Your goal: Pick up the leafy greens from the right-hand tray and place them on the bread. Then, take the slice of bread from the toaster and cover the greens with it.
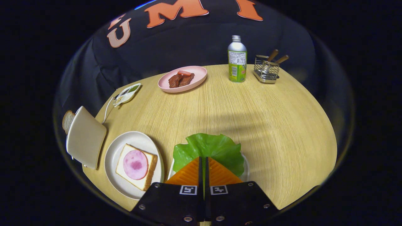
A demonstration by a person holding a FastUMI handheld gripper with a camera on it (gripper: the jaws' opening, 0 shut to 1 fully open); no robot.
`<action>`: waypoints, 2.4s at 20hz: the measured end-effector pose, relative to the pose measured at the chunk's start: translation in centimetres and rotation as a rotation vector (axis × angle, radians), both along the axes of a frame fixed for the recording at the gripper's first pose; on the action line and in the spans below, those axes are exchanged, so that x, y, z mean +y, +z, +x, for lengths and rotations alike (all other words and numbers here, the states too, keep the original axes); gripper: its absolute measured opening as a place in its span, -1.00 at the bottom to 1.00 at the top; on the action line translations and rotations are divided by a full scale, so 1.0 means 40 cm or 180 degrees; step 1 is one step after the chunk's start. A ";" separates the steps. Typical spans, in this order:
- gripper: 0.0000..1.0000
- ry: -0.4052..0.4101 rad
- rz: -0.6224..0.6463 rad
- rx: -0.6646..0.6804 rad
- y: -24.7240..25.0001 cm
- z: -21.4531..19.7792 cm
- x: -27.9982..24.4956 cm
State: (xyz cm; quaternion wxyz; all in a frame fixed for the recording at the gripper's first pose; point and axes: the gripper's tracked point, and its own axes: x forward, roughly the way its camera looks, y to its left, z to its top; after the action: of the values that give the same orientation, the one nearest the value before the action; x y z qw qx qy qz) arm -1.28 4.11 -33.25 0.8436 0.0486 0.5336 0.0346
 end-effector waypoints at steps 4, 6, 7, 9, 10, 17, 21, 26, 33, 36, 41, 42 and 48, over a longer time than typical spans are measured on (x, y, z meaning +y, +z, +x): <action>-0.37 0.0032 -0.0106 0.0099 -0.012 -0.018 -0.006; 0.15 0.0132 -0.0385 0.0103 -0.033 -0.023 -0.027; 0.28 0.0150 -0.0406 0.0193 -0.045 -0.036 -0.023; 0.40 0.0135 -0.0428 0.0182 -0.054 -0.023 -0.023; 0.40 0.0129 -0.0407 0.0218 -0.053 -0.031 -0.016; -0.87 0.0117 -0.0430 0.0029 -0.056 -0.001 -0.009; -0.96 0.0184 -0.0189 -0.0050 -0.022 0.003 0.024; -0.97 0.0153 0.0080 -0.0280 0.067 0.032 0.040; -0.97 0.0414 0.0343 -0.0526 0.173 0.035 0.141; -0.97 0.0640 0.0416 -0.0546 0.191 0.019 0.209; -0.96 0.0887 0.0557 -0.0488 0.192 -0.008 0.303; -0.96 0.0928 0.0603 -0.0477 0.197 -0.013 0.321; -0.95 0.1137 0.0758 -0.0393 0.187 -0.045 0.396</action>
State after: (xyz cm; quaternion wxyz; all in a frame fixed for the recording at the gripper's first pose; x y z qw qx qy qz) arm -3.07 19.96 -25.78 0.8435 0.0504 0.4732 0.2492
